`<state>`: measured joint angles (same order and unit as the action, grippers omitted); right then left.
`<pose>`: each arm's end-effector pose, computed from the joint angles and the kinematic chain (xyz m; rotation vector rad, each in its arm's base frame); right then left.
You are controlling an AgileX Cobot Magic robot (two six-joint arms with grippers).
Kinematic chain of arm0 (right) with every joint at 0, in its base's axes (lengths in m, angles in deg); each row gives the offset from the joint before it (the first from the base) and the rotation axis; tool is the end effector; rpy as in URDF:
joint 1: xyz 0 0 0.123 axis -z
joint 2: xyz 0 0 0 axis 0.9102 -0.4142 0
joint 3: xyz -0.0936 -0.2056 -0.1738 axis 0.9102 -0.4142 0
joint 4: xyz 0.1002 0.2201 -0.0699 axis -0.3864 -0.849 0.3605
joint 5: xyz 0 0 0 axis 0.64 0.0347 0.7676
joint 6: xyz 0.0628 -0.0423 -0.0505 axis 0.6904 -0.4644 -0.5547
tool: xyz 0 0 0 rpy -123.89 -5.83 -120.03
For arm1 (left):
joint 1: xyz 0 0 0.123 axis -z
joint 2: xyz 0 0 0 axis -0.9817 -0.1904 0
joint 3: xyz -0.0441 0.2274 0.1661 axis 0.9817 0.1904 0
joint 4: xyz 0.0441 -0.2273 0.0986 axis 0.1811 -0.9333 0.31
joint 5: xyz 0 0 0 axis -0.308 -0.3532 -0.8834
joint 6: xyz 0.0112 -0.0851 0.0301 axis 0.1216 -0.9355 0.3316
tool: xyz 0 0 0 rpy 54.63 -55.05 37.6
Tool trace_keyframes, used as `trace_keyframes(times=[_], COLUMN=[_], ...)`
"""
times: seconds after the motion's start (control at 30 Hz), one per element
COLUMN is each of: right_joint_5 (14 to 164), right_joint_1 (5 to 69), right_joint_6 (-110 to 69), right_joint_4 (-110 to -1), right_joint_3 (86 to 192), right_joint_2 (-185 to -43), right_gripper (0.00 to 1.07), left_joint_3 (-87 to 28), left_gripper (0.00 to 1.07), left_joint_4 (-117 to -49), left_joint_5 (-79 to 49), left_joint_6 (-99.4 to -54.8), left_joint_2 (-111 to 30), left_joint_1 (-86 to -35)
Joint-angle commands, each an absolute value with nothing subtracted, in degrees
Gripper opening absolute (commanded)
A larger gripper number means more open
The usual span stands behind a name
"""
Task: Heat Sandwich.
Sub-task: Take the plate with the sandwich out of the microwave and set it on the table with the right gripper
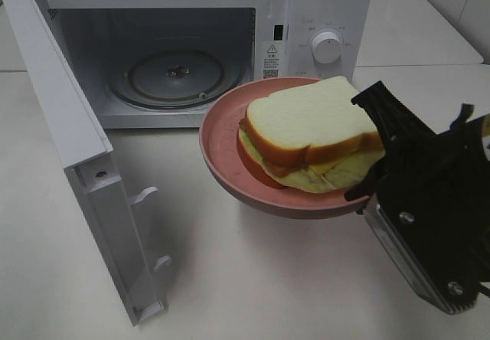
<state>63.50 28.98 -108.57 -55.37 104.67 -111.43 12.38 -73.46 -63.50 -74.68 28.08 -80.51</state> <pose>0.1694 0.1256 0.2289 -2.2573 1.0663 -0.4263 -0.0047 -0.0072 0.2782 0.0863 2.0215 -0.0226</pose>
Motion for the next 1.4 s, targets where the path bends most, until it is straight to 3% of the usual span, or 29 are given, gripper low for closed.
trace_keyframes(times=[0.03, 0.57, 1.03, 1.4], right_joint_5=[63.10, 57.43, 50.09, 42.64], right_joint_1=[28.69, 28.69, 28.69, 28.69], right_joint_6=[-106.11, -89.38, -56.55, -35.75], right_joint_4=[-53.66, -44.72, -23.92, -17.85], right_joint_3=[103.29, 95.79, 95.73, 95.73], right_joint_2=[-108.28, -96.07, -96.07, -96.07], right_gripper=[0.00, 0.00, 0.00, 0.00], left_joint_3=[12.49, 12.49, 12.49, 12.49], left_gripper=[1.00, 1.00, 1.00, 1.00], left_joint_4=[-73.69, -73.69, -73.69, -73.69], left_joint_5=[-62.58, -62.58, -62.58, -62.58], left_joint_6=[-74.85, -74.85, -74.85, -74.85], left_joint_2=[29.63, 29.63, 29.63, 29.63], left_joint_1=[-80.63, -80.63, -80.63, -80.63])
